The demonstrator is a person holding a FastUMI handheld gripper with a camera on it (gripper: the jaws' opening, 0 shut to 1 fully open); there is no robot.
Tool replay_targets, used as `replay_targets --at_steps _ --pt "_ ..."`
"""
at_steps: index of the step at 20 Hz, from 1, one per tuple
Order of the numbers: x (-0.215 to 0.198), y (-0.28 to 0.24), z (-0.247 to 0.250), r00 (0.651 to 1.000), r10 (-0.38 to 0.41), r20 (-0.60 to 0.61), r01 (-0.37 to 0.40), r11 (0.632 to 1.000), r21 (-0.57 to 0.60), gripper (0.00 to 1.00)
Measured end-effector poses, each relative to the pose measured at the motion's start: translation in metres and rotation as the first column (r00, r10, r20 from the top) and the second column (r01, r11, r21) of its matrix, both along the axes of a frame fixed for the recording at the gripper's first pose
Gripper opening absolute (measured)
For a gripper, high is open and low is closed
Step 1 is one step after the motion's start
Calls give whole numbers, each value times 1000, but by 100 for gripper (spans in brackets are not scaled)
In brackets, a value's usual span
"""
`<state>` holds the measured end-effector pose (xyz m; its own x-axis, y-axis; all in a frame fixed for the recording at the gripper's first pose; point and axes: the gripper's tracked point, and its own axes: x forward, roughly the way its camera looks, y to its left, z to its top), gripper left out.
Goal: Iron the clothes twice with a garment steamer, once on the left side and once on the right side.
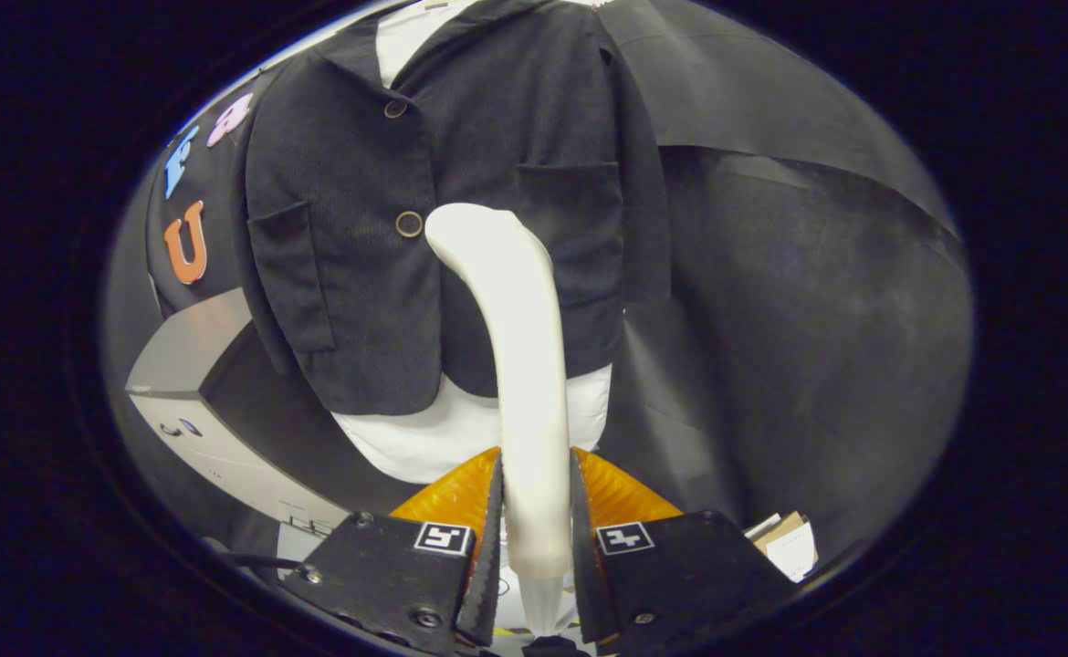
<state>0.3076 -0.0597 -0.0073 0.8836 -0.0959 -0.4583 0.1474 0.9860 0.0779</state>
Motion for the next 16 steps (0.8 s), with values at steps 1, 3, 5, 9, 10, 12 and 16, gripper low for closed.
replay_targets --at_steps 1,3,5,9,10,12,16 --pt "0 -1 -3 1000 6 -4 -6 1000 3 37" --pt "0 -1 -10 1000 18 -11 -18 1000 10 37" --pt "-1 -3 -17 999 34 -22 -34 999 17 37" --pt "-2 -7 -29 997 75 -27 -74 997 32 37" --pt "-1 -8 -30 996 85 -25 -84 996 44 37" --pt "0 -8 -33 994 108 -19 -106 992 71 37" --pt "0 -3 -41 993 120 20 -121 981 151 37"
